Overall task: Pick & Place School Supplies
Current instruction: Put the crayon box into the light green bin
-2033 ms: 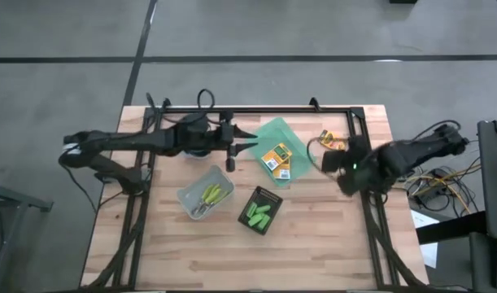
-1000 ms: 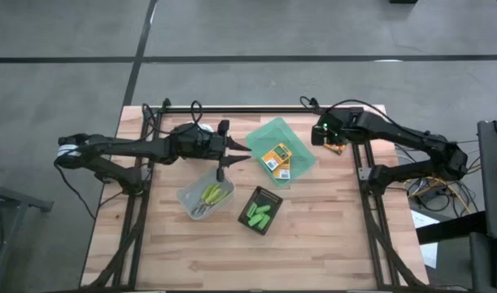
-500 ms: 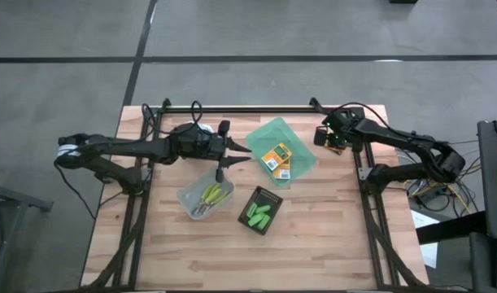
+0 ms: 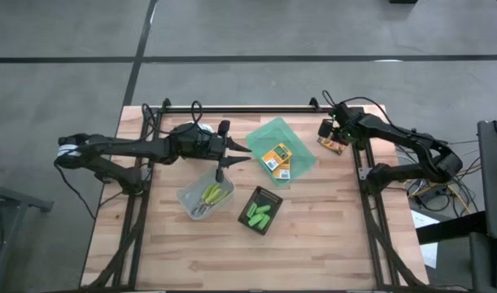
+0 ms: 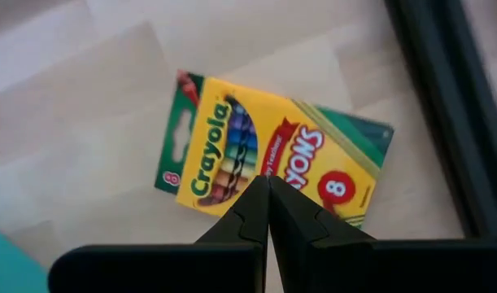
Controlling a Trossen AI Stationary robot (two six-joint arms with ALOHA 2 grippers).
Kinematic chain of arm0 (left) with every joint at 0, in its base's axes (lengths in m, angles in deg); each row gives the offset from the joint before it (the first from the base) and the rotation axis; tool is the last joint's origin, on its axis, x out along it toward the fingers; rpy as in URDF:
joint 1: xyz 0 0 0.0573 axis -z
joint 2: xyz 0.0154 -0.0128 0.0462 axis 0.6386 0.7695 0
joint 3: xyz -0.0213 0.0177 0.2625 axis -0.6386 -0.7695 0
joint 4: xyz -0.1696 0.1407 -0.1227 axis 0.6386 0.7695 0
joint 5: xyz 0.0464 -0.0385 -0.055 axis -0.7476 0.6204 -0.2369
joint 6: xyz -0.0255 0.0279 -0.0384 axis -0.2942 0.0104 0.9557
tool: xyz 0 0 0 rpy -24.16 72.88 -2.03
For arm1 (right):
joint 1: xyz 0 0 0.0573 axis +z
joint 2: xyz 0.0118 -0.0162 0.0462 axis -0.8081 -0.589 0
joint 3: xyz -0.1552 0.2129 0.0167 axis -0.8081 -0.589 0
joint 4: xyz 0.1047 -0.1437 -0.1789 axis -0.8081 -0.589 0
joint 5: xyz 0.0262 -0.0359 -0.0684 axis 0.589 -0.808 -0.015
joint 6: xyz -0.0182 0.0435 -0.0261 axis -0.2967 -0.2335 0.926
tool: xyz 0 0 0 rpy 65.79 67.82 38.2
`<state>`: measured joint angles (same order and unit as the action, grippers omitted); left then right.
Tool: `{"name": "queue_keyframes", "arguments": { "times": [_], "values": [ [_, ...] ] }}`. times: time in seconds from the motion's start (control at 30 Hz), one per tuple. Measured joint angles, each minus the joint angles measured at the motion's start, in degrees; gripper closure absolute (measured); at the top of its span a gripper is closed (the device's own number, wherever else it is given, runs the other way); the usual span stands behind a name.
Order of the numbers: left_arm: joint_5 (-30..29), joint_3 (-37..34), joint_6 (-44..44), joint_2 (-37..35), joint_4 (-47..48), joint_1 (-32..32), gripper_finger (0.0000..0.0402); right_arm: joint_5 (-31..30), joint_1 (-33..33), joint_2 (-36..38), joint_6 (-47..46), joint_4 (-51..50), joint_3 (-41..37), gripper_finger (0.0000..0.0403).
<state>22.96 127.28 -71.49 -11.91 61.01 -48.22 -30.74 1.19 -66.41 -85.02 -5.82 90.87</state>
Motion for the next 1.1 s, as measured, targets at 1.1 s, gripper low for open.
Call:
{"name": "queue_keyframes", "arguments": {
  "times": [1.1],
  "values": [
    [-1.3, 0.0, 0.2, 0.0, 0.4, 0.0, 0.0303, 12.9, 4.0, -12.9, 8.2, -13.2, 4.7, 0.0394]
  ]
}}
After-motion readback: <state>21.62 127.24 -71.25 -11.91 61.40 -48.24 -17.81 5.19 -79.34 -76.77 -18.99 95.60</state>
